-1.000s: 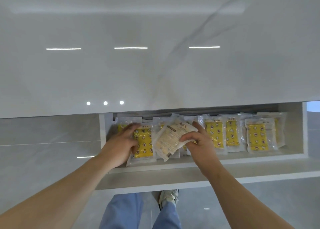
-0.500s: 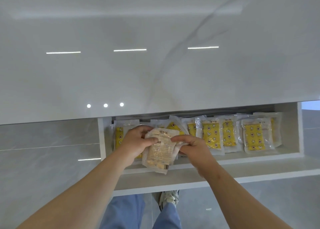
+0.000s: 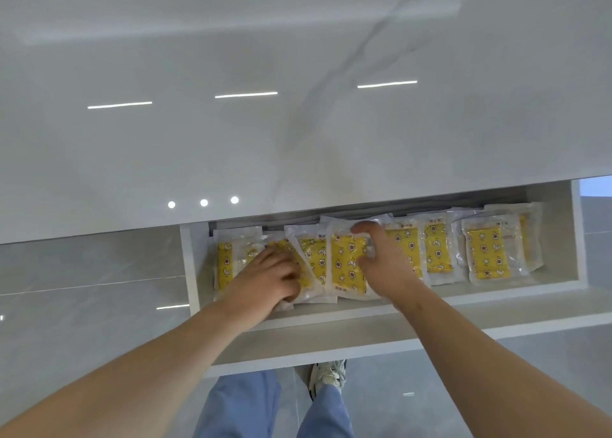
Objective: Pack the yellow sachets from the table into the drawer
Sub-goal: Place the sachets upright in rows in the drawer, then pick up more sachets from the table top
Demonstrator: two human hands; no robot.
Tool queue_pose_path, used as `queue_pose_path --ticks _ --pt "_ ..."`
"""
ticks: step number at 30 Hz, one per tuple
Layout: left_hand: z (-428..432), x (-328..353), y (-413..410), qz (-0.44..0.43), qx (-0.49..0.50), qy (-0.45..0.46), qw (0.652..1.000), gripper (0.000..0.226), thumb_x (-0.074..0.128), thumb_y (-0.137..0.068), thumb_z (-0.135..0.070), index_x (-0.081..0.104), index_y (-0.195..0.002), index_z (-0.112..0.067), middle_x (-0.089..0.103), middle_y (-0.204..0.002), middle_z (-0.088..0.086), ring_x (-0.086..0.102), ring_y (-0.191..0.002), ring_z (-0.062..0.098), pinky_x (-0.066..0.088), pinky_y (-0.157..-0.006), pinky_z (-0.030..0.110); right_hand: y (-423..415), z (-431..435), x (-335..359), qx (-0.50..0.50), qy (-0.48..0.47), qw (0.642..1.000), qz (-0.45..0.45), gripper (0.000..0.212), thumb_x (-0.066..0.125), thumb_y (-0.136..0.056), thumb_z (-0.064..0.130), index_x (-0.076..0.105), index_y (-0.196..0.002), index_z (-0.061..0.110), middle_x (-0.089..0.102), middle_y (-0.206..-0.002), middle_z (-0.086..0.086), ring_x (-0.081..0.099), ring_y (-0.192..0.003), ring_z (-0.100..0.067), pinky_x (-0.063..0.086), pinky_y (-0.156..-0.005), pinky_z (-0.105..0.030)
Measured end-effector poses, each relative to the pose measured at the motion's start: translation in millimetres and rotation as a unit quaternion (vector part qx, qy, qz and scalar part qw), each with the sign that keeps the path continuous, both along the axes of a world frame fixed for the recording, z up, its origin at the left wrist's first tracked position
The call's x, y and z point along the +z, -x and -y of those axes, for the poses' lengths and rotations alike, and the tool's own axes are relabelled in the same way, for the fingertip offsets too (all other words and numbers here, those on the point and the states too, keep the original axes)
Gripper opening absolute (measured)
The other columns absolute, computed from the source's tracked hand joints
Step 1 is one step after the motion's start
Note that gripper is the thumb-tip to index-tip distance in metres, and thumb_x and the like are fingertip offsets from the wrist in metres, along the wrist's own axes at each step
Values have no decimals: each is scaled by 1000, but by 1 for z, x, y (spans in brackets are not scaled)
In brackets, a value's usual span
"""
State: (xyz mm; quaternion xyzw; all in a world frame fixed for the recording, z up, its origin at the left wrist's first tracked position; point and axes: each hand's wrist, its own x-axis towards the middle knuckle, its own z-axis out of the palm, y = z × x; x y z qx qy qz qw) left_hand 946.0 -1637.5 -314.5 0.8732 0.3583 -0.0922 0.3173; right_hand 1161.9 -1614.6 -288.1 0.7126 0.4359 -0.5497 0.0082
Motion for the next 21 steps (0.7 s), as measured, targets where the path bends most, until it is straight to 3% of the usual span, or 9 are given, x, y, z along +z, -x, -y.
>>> queue_pose_path --ticks 3,5,6,9,10,12,14,16,21 --pt "-6 6 2 -111 -109 38 987 20 83 -60 -24 66 -63 -33 61 -124 -14 42 -133 25 16 -111 51 0 -1 -7 136 -1 988 69 54 39 -88 -6 44 -127 31 59 -100 -9 55 -79 -20 49 -69 -35" --pt "-11 7 1 -114 -120 76 983 9 66 -81 -22 70 -83 -30 44 -142 -19 10 -146 17 -9 -116 45 0 1 -10 242 -29 954 174 54 44 -87 -4 48 -126 32 50 -132 -5 43 -122 -27 39 -99 -41" --pt "-16 9 1 -119 -101 109 982 11 60 -84 -22 69 -86 -28 45 -141 -19 7 -146 12 -12 -117 43 1 1 -10 275 -47 935 221 52 46 -86 -2 49 -126 32 37 -145 -4 31 -133 -30 31 -107 -42" --pt "-18 7 -1 -35 -3 42 999 13 68 -73 -25 68 -85 -30 60 -123 -13 33 -138 17 16 -115 57 3 1 -11 327 -78 904 265 46 52 -89 13 44 -130 31 2 -158 -4 7 -143 -35 15 -115 -48" --pt "-19 3 -1 -58 21 4 998 28 75 -67 -29 68 -94 -31 59 -126 -7 40 -134 24 24 -110 62 5 2 -12 339 -84 902 255 48 55 -89 21 39 -134 30 -3 -158 -3 2 -144 -34 12 -116 -49" --pt "-20 -3 -5 -141 104 -4 985 73 78 -66 -40 47 -131 -32 35 -148 3 28 -139 34 15 -109 60 9 2 -18 348 -74 907 225 68 60 -86 34 23 -143 29 -11 -158 -2 -4 -145 -33 9 -115 -53" --pt "-17 -11 -7 -211 171 61 961 96 69 -76 -46 7 -148 -31 4 -157 1 2 -145 31 6 -113 55 12 1 -25 350 -22 915 202 92 64 -82 39 0 -148 32 -17 -157 1 -10 -145 -33 7 -114 -55" --pt "-18 -13 -8 -249 181 107 945 101 65 -79 -47 -6 -148 -30 3 -156 0 -2 -146 28 8 -114 55 12 0 -31 356 19 914 192 101 68 -80 40 -8 -147 36 -15 -158 2 -11 -145 -34 7 -114 -57" --pt "-17 -14 -5 -254 151 76 952 87 58 -82 -55 -2 -145 -45 16 -150 -1 14 -140 28 28 -108 52 14 10 -27 361 -64 908 204 78 63 -84 24 14 -144 31 18 -152 -2 16 -140 -33 28 -110 -47"
